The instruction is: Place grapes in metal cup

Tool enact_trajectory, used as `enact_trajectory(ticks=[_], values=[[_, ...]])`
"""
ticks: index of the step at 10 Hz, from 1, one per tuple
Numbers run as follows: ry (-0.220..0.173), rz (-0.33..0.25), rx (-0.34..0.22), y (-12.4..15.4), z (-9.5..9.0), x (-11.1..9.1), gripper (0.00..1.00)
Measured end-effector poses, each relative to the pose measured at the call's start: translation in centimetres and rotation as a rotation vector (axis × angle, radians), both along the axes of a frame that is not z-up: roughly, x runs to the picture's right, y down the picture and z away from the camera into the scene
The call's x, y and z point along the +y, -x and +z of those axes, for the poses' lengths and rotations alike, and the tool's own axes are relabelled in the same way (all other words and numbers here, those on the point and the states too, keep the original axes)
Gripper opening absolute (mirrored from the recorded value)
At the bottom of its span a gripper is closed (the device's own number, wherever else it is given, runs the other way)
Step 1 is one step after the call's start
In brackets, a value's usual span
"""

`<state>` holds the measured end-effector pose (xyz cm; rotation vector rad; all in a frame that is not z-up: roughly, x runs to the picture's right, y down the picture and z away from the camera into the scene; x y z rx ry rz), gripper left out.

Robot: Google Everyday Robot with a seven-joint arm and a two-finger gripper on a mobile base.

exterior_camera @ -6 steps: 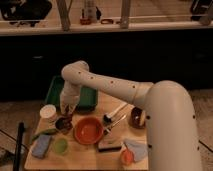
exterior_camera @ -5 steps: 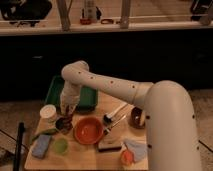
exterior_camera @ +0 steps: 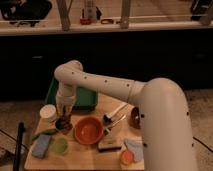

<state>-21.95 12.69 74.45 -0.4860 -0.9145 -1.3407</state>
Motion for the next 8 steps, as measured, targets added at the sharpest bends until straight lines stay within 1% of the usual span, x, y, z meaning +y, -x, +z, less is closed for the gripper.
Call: enact_trajectory(ticks=[3, 6, 8], values=[[-0.006, -0.029, -0.005, 1.1, -0.6, 0.3, 0.00], [-0.003, -0.055, -0.020, 2.3, -0.9, 0.7, 0.00], [0.003, -0.066, -0.022, 2.4, -0.9, 0.9, 0.00]])
